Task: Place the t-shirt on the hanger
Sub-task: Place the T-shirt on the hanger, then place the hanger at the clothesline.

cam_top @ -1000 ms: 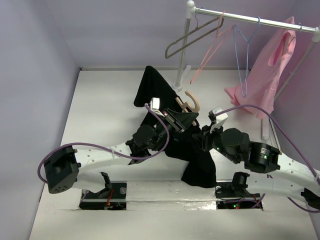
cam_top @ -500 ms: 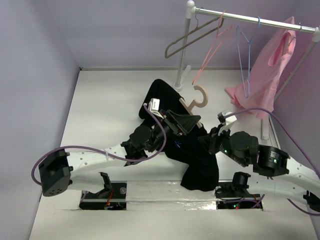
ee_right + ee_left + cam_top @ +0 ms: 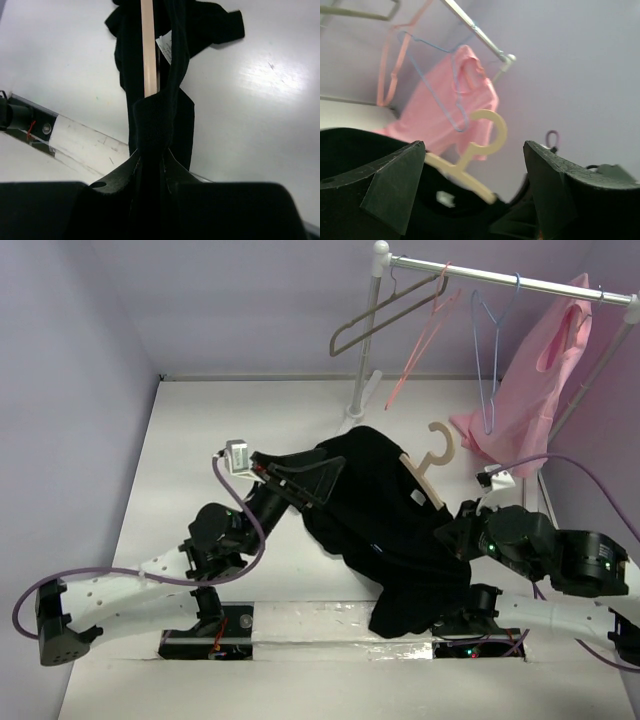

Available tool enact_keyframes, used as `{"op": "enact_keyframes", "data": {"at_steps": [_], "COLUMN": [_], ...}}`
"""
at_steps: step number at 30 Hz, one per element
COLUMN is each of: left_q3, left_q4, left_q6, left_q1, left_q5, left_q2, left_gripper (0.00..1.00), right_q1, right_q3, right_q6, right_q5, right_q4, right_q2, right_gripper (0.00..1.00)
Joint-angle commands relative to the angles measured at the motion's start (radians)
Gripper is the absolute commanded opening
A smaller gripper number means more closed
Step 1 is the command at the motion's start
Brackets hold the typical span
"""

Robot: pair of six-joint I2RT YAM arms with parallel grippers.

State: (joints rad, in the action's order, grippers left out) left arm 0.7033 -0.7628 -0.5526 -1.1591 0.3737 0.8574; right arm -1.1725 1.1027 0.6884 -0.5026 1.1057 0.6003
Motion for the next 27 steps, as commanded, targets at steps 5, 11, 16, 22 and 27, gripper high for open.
{"op": "enact_keyframes", "data": {"at_steps": [5, 11, 16, 22, 27], "left_q3": [-0.083, -0.153, -0.157, -0.208, -0.223], "left_q4": [0.169, 0.247, 0.292, 0.304, 0.28], "left_q6": [0.143, 0.166, 0.217, 0.233, 0.227], "left_q1": [-0.002, -0.002, -0.002, -0.002, 0.016], "left_q5": [0.128, 0.169, 0.185, 0.217, 0.205], "left_q2": [-0.142, -0.173, -0.184, -0.233, -0.241], "left_gripper": [0.77, 0.8, 0.9, 0.99, 0.99], "right_q1": [0.004, 0.004, 0.013, 0.083, 0.227], "right_q3": [0.102, 0.114, 0.1, 0.129, 0.155], "right_q6": [0.338, 0.428, 0.476, 0.471, 0.407], "right_q5": [-0.143, -0.232, -0.284, -0.346, -0.338], "right_q4": [0.339, 0.382, 0.384, 0.379, 0.379], "right_q2": [0.046, 0.033, 0.073, 0.18, 0.271], "right_gripper": [0.0, 0.0, 0.0, 0.0, 0.0]}}
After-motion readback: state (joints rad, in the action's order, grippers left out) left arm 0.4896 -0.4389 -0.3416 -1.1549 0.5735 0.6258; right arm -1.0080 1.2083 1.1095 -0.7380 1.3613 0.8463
